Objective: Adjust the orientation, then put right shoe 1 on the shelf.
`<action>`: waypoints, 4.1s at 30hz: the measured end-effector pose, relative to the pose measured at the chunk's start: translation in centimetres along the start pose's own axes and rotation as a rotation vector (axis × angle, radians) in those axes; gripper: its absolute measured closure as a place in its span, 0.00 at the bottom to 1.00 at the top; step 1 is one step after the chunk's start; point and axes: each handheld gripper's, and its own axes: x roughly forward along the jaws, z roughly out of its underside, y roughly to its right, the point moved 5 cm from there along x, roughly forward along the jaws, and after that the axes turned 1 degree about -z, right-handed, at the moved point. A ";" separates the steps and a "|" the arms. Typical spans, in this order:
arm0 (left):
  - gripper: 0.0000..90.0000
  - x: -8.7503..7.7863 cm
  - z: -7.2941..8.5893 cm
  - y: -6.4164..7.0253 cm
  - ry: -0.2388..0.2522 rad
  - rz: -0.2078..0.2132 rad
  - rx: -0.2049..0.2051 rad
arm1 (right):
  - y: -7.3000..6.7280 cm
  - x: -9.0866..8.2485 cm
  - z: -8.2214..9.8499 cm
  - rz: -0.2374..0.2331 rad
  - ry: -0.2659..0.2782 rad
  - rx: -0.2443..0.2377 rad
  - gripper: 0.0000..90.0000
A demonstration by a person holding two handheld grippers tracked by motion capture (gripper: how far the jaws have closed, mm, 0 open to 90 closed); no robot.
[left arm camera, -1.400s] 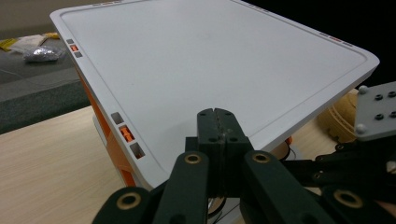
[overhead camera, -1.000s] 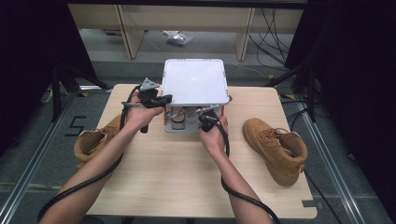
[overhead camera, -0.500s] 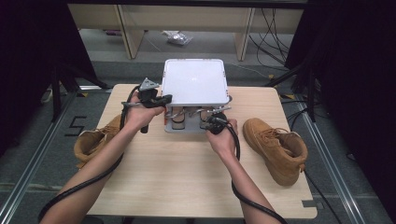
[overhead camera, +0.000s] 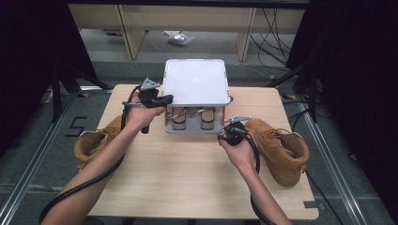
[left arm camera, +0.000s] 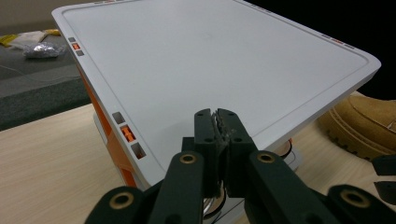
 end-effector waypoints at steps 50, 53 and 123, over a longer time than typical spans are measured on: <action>0.68 -15.1 5.0 -7.1 0.011 -0.141 -0.109 | -0.5 -2.1 6.2 -0.081 0.098 0.052 0.53; 0.68 -15.9 5.4 -7.6 0.005 -0.153 -0.115 | -0.6 -2.3 6.7 -0.075 0.094 0.070 0.53; 0.70 -21.2 13.8 -13.2 -0.183 -0.279 -0.294 | -1.1 -1.3 8.1 -0.087 0.035 0.058 0.49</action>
